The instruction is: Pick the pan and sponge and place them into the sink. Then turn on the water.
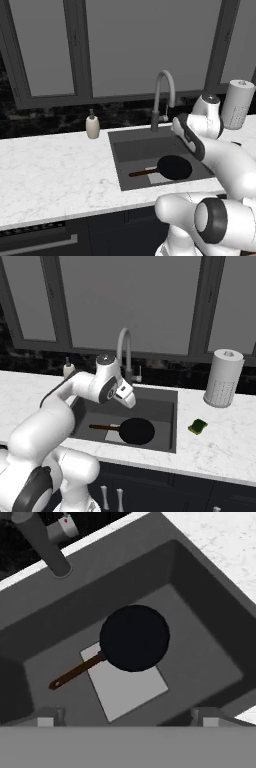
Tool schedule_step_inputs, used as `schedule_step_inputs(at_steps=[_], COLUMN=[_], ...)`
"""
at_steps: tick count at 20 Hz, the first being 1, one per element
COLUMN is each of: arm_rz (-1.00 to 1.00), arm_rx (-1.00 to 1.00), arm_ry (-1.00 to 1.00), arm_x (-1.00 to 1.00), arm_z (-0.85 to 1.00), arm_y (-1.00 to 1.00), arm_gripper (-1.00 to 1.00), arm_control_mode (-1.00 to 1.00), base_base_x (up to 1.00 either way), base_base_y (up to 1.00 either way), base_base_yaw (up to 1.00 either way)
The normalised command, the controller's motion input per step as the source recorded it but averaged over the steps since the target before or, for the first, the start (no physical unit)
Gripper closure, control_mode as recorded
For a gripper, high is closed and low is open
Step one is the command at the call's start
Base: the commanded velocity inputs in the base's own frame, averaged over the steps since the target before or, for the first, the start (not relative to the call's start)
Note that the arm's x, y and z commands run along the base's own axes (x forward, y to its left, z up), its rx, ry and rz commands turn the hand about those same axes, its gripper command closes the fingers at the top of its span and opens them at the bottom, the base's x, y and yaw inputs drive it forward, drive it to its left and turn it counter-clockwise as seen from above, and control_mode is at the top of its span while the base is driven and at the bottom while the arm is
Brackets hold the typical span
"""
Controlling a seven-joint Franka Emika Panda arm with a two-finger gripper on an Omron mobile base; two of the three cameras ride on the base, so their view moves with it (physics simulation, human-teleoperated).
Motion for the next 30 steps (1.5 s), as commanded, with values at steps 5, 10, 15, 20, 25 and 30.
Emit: schedule_step_inputs(at_steps=[5,10,15,20,25,30], arm_rz=[0.01,0.04,0.08,0.02,0.0,0.0], arm_rx=[-0.19,-0.11,-0.02,0.01,0.03,0.02], arm_ry=[0.01,0.02,0.04,0.08,0.01,0.06], arm_x=[0.0,-0.05,-0.13,-0.05,0.0,0.0], arm_z=[0.02,0.01,0.02,0.0,0.0,-0.15], arm_y=[-0.96,-1.0,-0.99,-0.73,-0.22,-0.13], arm_gripper=[-1.0,-1.0,-1.0,-1.0,-1.0,-1.0], arm_control_mode=[-1.0,-1.0,-1.0,-1.0,-1.0,-1.0], base_base_x=[0.0,0.0,0.0,0.0,0.0,0.0], base_base_y=[0.0,0.0,0.0,0.0,0.0,0.0], base_base_yaw=[0.0,0.0,0.0,0.0,0.0,0.0])
